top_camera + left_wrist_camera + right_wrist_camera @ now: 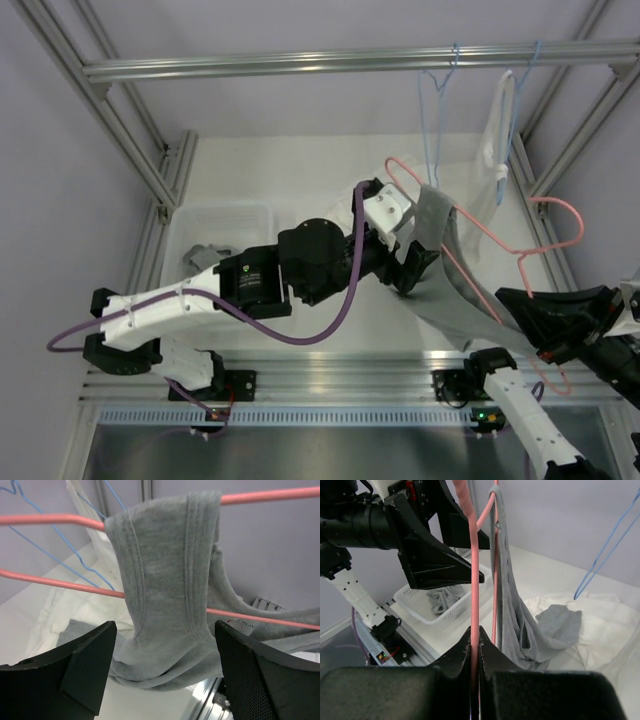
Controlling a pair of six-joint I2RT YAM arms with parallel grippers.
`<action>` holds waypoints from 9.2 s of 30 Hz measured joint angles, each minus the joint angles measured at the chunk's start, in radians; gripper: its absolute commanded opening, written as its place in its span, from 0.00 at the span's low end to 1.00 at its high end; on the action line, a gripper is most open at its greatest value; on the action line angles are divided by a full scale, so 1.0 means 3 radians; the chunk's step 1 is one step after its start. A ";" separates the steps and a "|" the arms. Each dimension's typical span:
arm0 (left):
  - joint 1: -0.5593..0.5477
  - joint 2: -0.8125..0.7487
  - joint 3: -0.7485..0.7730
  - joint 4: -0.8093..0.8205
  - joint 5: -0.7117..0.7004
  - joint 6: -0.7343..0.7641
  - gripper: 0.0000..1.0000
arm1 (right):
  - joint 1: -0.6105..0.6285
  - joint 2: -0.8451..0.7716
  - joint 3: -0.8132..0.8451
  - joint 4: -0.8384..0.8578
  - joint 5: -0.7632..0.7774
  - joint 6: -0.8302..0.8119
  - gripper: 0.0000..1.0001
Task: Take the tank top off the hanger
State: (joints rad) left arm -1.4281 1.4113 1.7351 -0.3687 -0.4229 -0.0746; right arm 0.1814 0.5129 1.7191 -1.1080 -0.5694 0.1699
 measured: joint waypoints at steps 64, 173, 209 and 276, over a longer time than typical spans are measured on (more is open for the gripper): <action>0.0554 0.0271 0.0567 0.0309 -0.1310 0.0240 0.00 | 0.0285 0.0221 -0.0359 0.0071 -0.0219 -0.0153 0.00; 0.2293 -0.0581 -0.0641 -0.0373 0.0425 -0.1199 0.00 | 0.1010 0.0052 -0.1761 0.1082 -0.0127 -0.0226 0.00; 0.2350 -0.0720 -0.1938 0.1053 0.1953 -0.2294 0.00 | 0.1030 -0.0392 -0.3290 0.3783 0.0001 0.1205 0.00; 0.1527 -0.0136 -0.2139 0.0261 0.0008 -0.1849 0.00 | 0.1047 0.0575 -0.1133 0.2873 0.1812 0.0465 0.00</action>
State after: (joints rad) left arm -0.9699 1.3705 1.0935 -0.2905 -0.4206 -0.6292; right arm 0.4953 0.6853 1.3792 -0.2462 -0.0257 0.3096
